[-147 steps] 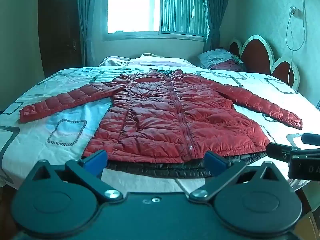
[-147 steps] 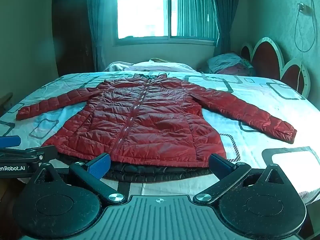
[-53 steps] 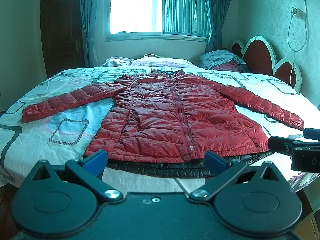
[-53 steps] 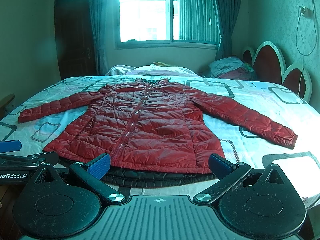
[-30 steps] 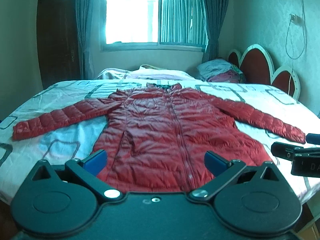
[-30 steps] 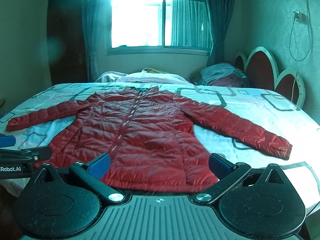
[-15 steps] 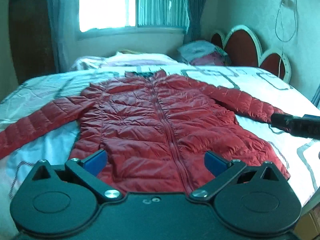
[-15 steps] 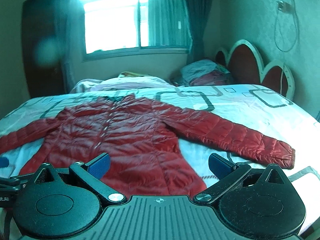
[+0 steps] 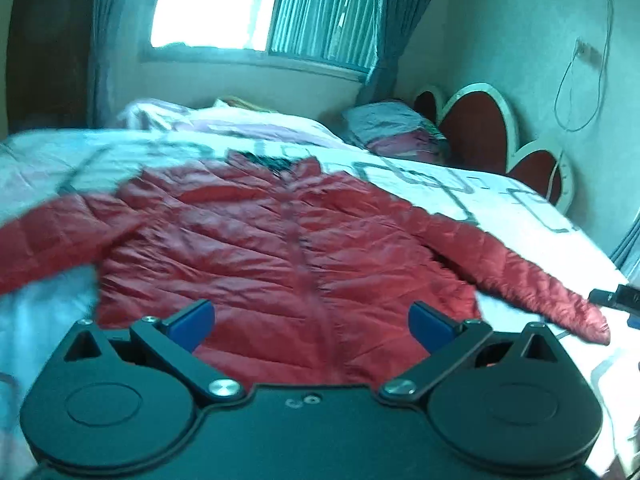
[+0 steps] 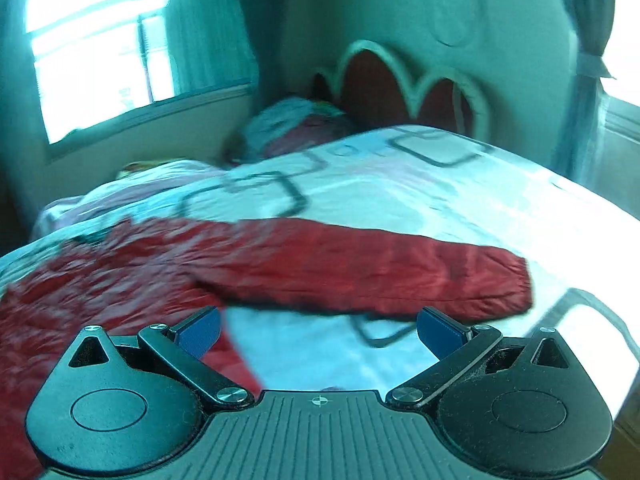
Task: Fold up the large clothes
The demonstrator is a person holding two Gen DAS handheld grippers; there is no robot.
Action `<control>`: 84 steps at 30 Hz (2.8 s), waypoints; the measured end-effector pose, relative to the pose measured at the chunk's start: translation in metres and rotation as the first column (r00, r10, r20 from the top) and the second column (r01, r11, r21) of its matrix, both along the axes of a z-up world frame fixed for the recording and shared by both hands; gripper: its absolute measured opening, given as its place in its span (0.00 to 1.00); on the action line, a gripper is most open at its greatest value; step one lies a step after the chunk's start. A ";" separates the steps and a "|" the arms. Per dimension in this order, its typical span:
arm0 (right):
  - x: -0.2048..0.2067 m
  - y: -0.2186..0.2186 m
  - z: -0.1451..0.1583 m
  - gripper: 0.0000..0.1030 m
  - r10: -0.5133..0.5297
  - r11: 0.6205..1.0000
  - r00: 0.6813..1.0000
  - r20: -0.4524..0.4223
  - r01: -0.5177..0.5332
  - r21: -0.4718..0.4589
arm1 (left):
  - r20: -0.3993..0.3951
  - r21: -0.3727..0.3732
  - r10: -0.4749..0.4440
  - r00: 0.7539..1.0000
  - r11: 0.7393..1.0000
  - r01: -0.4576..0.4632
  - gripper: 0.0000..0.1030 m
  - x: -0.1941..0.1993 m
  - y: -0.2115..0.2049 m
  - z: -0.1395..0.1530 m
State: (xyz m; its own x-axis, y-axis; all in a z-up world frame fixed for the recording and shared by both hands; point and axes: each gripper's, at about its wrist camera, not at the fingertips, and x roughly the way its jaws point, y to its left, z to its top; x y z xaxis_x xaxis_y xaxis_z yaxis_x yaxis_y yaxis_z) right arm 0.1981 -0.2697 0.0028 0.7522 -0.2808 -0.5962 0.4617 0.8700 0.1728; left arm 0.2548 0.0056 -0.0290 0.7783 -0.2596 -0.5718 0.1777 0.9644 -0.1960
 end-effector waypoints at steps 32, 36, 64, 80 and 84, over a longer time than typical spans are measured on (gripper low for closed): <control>0.038 -0.168 -0.068 0.07 -0.251 0.937 0.967 0.036 0.233 0.262 | -0.122 0.296 0.113 0.986 0.953 -0.072 1.00 0.103 -0.092 -0.027; 0.070 -0.117 -0.029 0.06 -0.039 0.996 0.991 0.128 0.028 0.085 | -0.128 0.283 0.167 0.978 0.951 -0.125 1.00 0.109 -0.063 -0.025; 0.122 0.299 -0.052 0.58 0.876 0.464 0.477 -0.068 -0.874 -0.145 | -0.199 -0.111 0.161 0.967 0.976 -0.185 0.90 0.114 0.113 -0.031; 0.137 0.115 -0.030 0.20 0.447 0.892 0.895 0.017 -0.447 0.072 | -0.201 -0.072 0.004 0.980 0.997 -0.019 0.17 0.185 0.078 -0.051; 0.142 0.094 -0.031 0.14 0.387 0.917 0.922 0.021 -0.387 0.099 | -0.046 0.007 0.044 0.998 0.999 -0.044 0.17 0.187 0.091 -0.021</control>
State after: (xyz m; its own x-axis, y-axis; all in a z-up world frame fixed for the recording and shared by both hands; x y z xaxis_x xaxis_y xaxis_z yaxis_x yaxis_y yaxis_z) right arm 0.3401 -0.1758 -0.0280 0.7907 0.0930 -0.6051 0.0922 0.9590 0.2678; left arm 0.4414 0.0963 -0.0498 0.7615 -0.2221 -0.6089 0.1262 0.9723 -0.1968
